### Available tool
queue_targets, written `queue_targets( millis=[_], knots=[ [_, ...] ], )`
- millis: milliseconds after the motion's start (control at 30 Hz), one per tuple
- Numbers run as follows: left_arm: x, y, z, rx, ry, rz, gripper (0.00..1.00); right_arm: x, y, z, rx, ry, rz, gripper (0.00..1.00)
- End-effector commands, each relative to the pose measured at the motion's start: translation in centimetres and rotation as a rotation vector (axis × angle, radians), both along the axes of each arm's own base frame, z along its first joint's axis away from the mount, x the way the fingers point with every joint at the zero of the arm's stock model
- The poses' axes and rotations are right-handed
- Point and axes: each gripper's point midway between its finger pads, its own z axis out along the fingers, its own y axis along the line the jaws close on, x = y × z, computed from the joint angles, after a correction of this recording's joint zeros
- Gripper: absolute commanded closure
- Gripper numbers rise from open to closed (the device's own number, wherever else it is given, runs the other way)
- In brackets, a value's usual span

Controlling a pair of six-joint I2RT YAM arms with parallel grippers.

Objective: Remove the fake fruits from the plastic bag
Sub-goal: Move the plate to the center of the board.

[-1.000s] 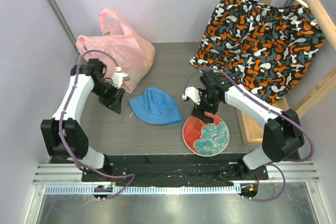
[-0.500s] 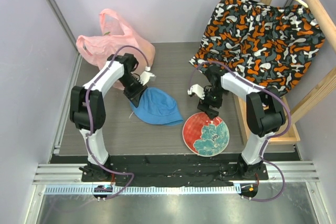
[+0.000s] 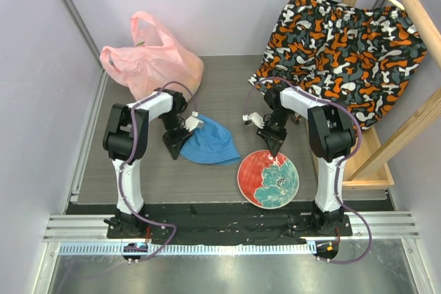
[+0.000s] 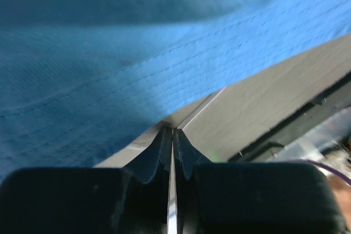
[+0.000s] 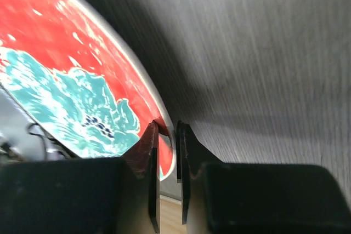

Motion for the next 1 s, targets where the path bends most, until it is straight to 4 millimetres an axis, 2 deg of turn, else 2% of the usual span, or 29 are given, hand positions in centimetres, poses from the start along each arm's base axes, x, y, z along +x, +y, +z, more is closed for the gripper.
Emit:
queue_targets(
  millis=[0, 33, 100, 133, 333, 433, 533, 567, 667, 700, 733, 767, 800, 867, 900, 933, 967],
  knots=[
    [-0.2, 2.6, 0.4, 0.062, -0.047, 0.060, 0.92, 7.1, 2.8, -0.3, 0.042, -0.184, -0.125, 0.92],
    [-1.4, 3.3, -0.1, 0.075, -0.022, 0.072, 0.92, 7.8, 3.0, -0.3, 0.043, -0.197, -0.141, 0.93],
    [-1.8, 4.2, 0.1, 0.074, -0.036, 0.099, 0.92, 9.6, 3.6, 0.2, 0.045, -0.230, -0.175, 0.94],
    [-2.7, 4.5, -0.1, 0.076, -0.020, 0.111, 0.92, 10.2, 3.6, -0.3, 0.032, -0.238, -0.180, 0.95],
    [-4.2, 6.4, 2.0, 0.102, -0.065, 0.148, 0.94, 14.9, 3.8, -0.2, -0.007, -0.355, -0.236, 0.99],
    [-5.2, 9.5, 2.7, 0.145, -0.082, 0.186, 0.95, 16.4, 4.3, 0.4, 0.006, -0.393, -0.265, 0.99],
    [-6.4, 14.2, 2.9, 0.179, -0.084, 0.271, 0.96, 17.1, 4.4, 0.2, 0.001, -0.411, -0.274, 0.99],
    [-7.0, 16.5, 3.0, 0.192, -0.080, 0.310, 0.97, 17.2, 4.2, 0.0, -0.010, -0.416, -0.276, 0.99],
    [-7.3, 18.4, 3.9, 0.155, -0.094, 0.385, 0.96, 17.1, 3.8, -0.3, -0.033, -0.419, -0.275, 0.99],
    [-6.8, 18.4, 4.5, 0.138, -0.120, 0.378, 0.95, 16.9, 3.6, -0.5, -0.041, -0.415, -0.273, 0.99],
    [-6.7, 17.5, 5.5, 0.102, -0.139, 0.361, 0.92, 16.8, 3.3, -0.4, -0.054, -0.420, -0.272, 0.99],
    [-6.1, 16.1, 6.2, 0.038, -0.166, 0.359, 0.84, 16.7, 3.1, -0.5, -0.065, -0.424, -0.271, 0.99],
    [-5.1, 15.1, 7.2, 0.005, -0.204, 0.356, 0.80, 16.4, 2.2, -0.7, -0.101, -0.435, -0.273, 0.99],
    [-4.0, 12.0, 8.7, -0.050, -0.257, 0.290, 0.70, 15.4, 1.3, -1.4, -0.136, -0.421, -0.261, 0.99],
    [-3.1, 11.0, 9.3, -0.048, -0.284, 0.303, 0.66, 15.4, 0.7, -1.2, -0.160, -0.436, -0.263, 0.98],
    [-1.8, 8.9, 9.6, -0.056, -0.342, 0.245, 0.62, 15.2, 0.3, -1.3, -0.174, -0.437, -0.266, 0.97],
    [-1.1, 7.7, 9.8, -0.055, -0.370, 0.227, 0.58, 14.6, -0.4, -1.7, -0.197, -0.426, -0.278, 0.88]
  ],
)
